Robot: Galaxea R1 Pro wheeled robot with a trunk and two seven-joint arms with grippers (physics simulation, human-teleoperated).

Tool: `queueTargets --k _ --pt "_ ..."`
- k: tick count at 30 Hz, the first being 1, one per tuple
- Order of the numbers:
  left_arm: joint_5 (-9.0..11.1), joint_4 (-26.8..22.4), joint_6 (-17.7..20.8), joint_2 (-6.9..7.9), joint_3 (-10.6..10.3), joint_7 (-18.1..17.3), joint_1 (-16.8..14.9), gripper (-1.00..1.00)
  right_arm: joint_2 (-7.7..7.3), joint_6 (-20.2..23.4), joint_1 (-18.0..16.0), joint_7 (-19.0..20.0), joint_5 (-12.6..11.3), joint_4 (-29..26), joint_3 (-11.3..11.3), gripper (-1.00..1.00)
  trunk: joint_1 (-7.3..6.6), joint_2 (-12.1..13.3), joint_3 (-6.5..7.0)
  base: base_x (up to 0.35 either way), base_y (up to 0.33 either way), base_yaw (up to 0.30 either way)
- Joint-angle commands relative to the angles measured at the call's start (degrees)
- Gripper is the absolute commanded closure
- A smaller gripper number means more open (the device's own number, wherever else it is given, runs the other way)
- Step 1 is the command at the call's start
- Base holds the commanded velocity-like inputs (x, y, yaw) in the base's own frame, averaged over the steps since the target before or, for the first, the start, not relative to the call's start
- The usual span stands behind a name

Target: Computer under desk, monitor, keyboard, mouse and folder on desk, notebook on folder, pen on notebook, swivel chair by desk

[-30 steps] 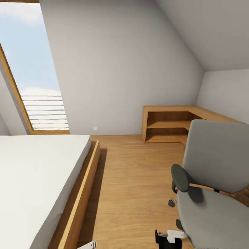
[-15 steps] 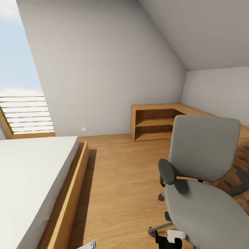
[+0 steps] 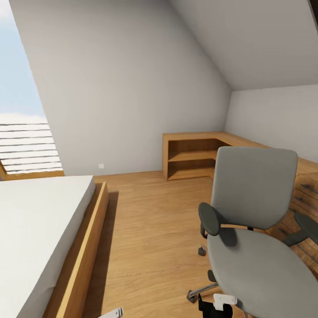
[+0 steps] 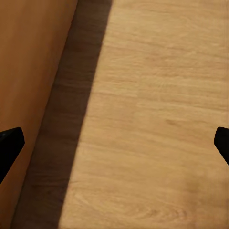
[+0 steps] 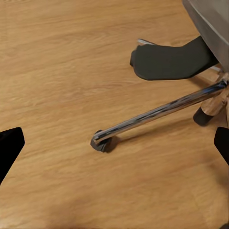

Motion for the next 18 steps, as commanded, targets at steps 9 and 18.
queueTargets --k 9,18 --pt "0.7 0.1 -0.6 0.00 -0.3 0.3 -0.1 -1.00 0.01 -0.1 0.0 -0.3 0.2 0.0 0.6 -1.00 -0.01 0.0 -0.05 0.010 0.001 0.000" --pt "0.5 2.7 -0.6 -0.11 -0.4 0.2 -0.1 -1.00 0.01 -0.1 0.0 -0.3 3.8 0.2 0.6 -1.00 -0.01 0.0 -0.05 0.165 0.018 0.000"
